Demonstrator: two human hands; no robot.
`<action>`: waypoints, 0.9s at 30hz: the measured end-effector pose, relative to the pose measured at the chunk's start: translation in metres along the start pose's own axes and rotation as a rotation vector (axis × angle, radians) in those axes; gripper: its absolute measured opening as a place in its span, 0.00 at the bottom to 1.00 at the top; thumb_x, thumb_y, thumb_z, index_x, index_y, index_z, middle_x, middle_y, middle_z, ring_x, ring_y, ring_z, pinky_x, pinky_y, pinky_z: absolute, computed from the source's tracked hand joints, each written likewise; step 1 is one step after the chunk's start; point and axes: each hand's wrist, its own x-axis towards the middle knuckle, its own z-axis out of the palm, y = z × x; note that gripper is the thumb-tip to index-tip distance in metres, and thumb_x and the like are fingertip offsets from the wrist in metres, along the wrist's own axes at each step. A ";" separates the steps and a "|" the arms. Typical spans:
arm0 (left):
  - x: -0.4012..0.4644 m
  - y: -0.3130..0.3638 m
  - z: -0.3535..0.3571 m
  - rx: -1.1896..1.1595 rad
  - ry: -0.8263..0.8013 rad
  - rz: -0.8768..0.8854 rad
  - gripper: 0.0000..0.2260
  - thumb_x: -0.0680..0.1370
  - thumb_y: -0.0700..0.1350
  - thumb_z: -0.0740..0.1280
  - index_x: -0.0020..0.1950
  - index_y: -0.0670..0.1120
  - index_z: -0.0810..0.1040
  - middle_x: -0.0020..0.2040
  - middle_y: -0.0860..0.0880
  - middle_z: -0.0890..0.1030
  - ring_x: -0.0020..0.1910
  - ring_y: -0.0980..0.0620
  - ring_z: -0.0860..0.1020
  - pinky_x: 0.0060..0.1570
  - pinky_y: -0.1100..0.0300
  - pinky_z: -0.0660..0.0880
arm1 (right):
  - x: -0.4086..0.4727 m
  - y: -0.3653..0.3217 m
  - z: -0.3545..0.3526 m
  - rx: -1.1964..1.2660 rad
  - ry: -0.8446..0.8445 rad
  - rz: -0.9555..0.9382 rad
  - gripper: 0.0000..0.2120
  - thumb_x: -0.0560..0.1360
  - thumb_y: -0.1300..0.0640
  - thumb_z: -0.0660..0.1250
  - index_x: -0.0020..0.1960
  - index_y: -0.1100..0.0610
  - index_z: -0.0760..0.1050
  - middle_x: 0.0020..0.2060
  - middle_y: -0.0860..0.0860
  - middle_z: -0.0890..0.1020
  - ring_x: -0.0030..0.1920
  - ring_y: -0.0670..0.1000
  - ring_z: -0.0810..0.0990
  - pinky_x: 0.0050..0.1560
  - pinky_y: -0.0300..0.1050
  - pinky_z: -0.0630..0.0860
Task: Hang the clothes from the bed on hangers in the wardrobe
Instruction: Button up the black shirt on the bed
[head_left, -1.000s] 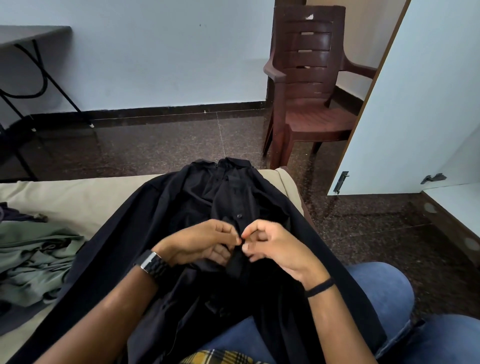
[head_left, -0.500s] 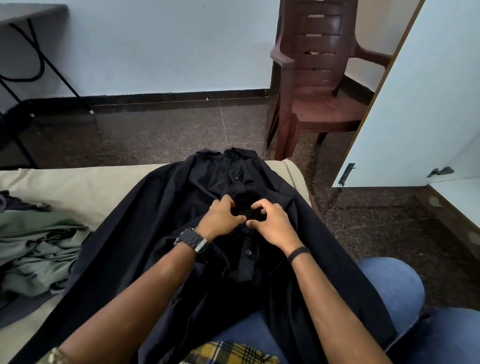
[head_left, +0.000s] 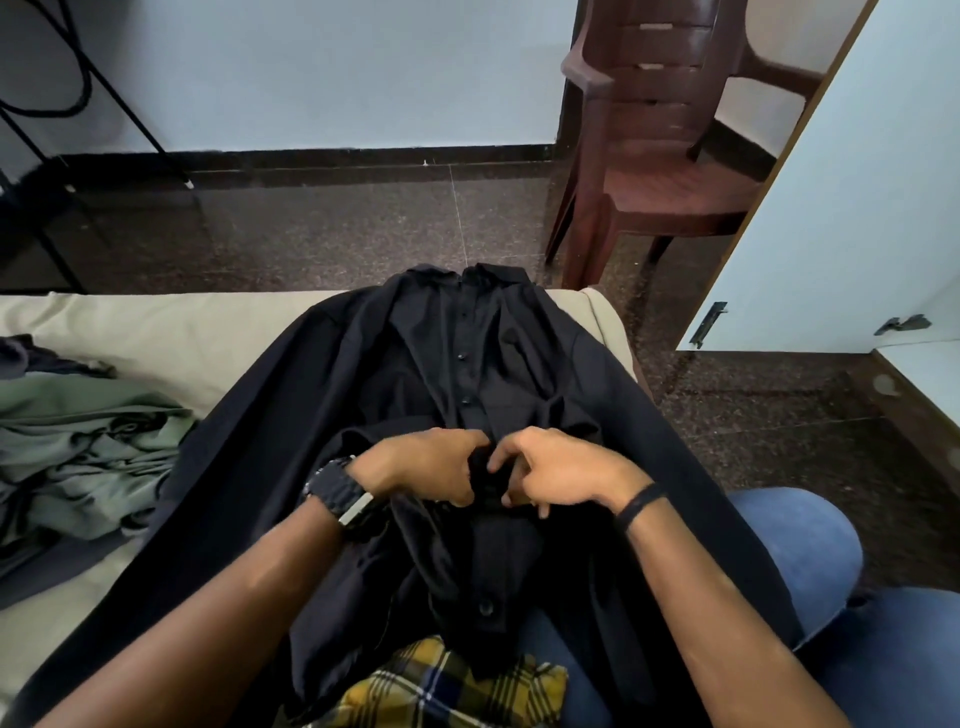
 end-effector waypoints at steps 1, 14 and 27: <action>-0.011 0.002 -0.001 0.019 -0.072 0.025 0.22 0.73 0.38 0.65 0.67 0.47 0.70 0.49 0.47 0.80 0.38 0.53 0.76 0.35 0.63 0.72 | -0.008 -0.004 0.001 -0.001 -0.132 -0.004 0.19 0.73 0.69 0.64 0.63 0.59 0.74 0.43 0.52 0.82 0.26 0.45 0.77 0.32 0.38 0.75; 0.018 -0.024 0.046 0.243 0.483 -0.173 0.25 0.79 0.42 0.63 0.75 0.44 0.59 0.68 0.40 0.61 0.61 0.37 0.69 0.62 0.46 0.70 | 0.027 0.001 0.018 -0.439 0.501 -0.028 0.23 0.74 0.64 0.66 0.68 0.52 0.69 0.63 0.54 0.67 0.60 0.58 0.71 0.63 0.53 0.70; 0.015 -0.049 0.061 0.561 0.310 -0.127 0.19 0.79 0.42 0.58 0.70 0.42 0.65 0.78 0.42 0.54 0.74 0.41 0.58 0.67 0.48 0.64 | 0.014 0.003 0.021 -0.310 0.146 0.063 0.17 0.78 0.59 0.64 0.66 0.50 0.74 0.63 0.53 0.72 0.60 0.53 0.75 0.59 0.44 0.73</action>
